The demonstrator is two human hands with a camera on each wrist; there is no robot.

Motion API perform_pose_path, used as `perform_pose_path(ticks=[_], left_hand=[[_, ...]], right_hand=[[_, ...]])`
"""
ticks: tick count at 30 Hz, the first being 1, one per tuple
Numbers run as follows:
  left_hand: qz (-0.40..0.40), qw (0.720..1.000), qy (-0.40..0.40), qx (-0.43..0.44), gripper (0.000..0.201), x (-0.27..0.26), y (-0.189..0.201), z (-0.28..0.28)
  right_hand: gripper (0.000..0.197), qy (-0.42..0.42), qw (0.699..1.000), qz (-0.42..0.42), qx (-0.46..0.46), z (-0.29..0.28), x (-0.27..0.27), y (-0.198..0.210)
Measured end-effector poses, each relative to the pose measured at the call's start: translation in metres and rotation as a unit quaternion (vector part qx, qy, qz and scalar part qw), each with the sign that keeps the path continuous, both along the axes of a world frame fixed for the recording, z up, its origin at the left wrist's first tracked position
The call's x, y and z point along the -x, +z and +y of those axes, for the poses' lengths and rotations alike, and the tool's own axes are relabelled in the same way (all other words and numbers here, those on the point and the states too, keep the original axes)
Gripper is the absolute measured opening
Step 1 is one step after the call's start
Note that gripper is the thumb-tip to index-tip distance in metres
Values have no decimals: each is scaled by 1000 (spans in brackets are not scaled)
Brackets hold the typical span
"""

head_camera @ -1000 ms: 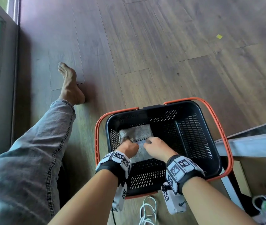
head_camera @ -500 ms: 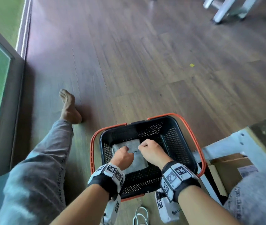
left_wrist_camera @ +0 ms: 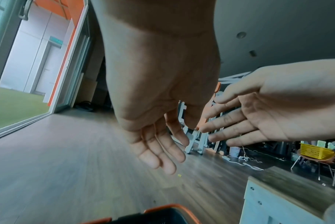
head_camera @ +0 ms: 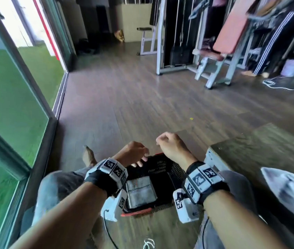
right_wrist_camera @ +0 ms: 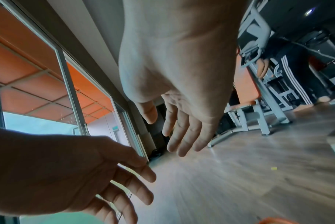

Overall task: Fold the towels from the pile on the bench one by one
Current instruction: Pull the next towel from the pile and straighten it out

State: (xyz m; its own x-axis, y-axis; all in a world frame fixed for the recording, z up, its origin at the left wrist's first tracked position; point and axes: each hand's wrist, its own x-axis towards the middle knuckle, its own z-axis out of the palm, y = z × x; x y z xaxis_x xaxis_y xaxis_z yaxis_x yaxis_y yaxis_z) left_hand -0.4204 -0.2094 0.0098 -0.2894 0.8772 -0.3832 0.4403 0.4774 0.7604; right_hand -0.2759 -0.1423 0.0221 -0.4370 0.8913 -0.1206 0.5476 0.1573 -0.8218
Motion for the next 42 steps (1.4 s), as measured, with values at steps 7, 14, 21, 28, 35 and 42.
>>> perform_pose_path(ticks=[7, 14, 21, 28, 35, 42], left_hand=[[19, 999, -33, -38, 19, -27, 44, -6], [22, 995, -63, -67, 21, -50, 67, 5], [-19, 991, -68, -112, 27, -70, 78, 13], [-37, 987, -110, -110, 25, -99, 85, 20], [-71, 972, -197, -102, 24, -147, 91, 34], [-104, 945, -297, -92, 19, -204, 78, 51]], right_hand=[[26, -30, 998, 50, -26, -10, -35, 37], [16, -63, 997, 38, -39, -10, -60, 49], [15, -77, 994, -28, -78, -12, -78, 54], [16, -134, 987, -49, -79, -20, -102, 66], [24, -200, 967, -128, -94, -47, -145, 80], [33, -281, 939, -194, -44, -74, -193, 82]])
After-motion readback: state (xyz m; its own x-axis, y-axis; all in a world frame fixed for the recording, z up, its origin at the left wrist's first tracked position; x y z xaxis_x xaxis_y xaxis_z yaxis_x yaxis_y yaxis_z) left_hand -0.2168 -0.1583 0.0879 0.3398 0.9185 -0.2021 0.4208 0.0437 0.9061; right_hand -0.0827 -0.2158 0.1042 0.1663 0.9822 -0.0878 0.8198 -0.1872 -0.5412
